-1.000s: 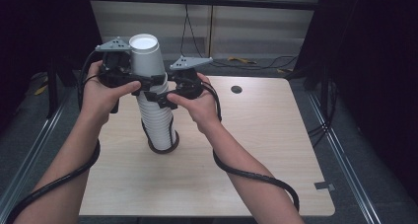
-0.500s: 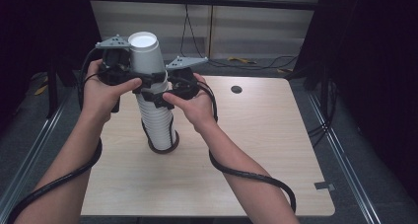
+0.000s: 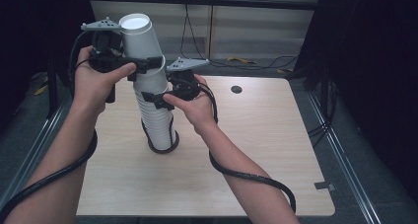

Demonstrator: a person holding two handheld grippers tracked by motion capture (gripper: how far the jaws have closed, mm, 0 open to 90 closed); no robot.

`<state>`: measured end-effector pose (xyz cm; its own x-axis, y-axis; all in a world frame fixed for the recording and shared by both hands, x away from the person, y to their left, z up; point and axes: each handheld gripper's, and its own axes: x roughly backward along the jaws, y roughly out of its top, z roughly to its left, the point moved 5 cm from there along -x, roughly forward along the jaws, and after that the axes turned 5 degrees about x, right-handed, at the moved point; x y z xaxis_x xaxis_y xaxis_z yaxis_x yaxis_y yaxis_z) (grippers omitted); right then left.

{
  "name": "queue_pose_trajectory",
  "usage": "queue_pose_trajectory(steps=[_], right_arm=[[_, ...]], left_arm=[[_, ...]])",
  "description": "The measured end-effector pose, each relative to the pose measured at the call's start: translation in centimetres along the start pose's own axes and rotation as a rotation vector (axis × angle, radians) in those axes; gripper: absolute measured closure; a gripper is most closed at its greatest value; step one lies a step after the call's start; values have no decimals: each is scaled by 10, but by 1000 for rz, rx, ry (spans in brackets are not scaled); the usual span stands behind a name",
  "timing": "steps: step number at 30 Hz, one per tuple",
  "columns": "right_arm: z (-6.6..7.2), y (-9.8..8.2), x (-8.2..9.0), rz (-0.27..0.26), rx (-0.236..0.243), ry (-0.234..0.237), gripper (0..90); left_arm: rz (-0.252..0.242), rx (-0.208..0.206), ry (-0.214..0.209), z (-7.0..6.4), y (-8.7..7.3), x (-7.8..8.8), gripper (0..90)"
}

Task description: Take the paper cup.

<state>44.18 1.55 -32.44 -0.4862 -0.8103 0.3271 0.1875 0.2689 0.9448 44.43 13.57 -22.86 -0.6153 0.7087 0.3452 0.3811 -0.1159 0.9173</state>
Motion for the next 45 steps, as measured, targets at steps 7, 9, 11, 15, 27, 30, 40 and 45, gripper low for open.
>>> queue_pose_trajectory(steps=[7,9,11,15,27,30,40,45], right_arm=[[0,-1,2,-2,-1,1,74],[0,-1,3,0,2,0,73],[1,-1,3,-1,2,1,73],[1,-2,5,-1,6,2,73],[2,-5,10,-26,11,10,72],[2,-5,10,-30,10,9,72],[1,-6,11,-29,-3,12,73],[1,-7,11,-23,9,16,73]], left_arm=[[1,-11,6,-5,14,8,144],[1,-14,-2,-7,16,9,144],[-4,-17,2,-8,19,10,145],[-4,-26,-2,-12,22,10,145],[-13,-54,-37,-29,31,9,146],[-16,-60,-38,-31,33,8,147],[-16,-65,-55,-39,36,3,146],[-16,-77,-71,-45,37,-2,145]])
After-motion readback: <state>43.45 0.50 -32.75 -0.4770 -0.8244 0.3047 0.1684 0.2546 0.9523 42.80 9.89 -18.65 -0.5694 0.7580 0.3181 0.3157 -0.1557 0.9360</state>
